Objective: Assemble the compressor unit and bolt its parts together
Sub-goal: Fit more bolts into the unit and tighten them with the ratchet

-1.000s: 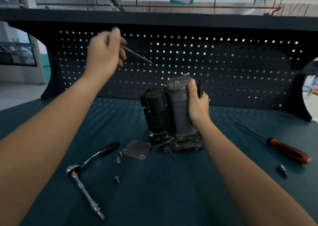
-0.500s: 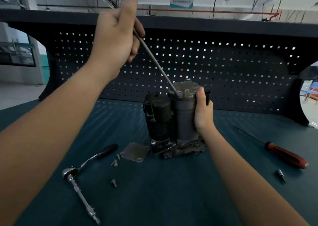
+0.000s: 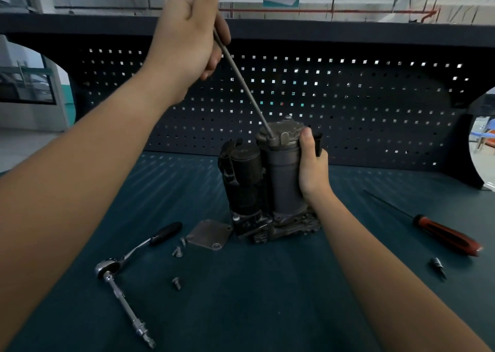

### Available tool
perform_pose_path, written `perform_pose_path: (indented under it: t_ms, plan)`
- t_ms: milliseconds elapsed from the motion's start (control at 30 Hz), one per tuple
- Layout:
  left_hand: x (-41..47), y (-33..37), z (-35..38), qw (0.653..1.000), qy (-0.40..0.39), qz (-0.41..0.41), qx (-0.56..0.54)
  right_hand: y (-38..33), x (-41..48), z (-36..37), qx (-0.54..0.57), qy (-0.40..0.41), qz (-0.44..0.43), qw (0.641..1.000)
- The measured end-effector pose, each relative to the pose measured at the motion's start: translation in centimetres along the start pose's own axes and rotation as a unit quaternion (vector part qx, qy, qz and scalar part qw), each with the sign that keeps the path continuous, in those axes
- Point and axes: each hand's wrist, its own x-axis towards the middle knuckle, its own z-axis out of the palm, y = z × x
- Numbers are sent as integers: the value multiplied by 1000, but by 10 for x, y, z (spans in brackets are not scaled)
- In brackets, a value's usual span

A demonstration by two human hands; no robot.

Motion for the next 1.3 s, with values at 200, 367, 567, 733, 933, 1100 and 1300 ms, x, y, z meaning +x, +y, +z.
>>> perform_pose_path:
  t_ms: [200,367,567,733,933,1100,1300]
  plan:
    - [29,8,19,975,-132,-68,166,-2,1,2,-11,1,-9,1000]
    - [20,-16,46,932,-187,-3,309,-2,2,5,-17,-7,-14,1000]
    - [-8,-53,42,911,-121,64,390,-6,6,13,-24,-6,-25,999]
    - [-29,-59,53,911,-177,61,367,-4,9,14,-24,-11,-45,999]
    - [-76,-69,38,959,33,167,225,-1,12,13,-30,-15,-31,999]
    - [-119,-96,36,835,-61,392,382,-1,15,15,-54,-13,-28,998]
    - [-115,-120,44,629,-201,500,561,-1,17,16,-65,-26,-14,997]
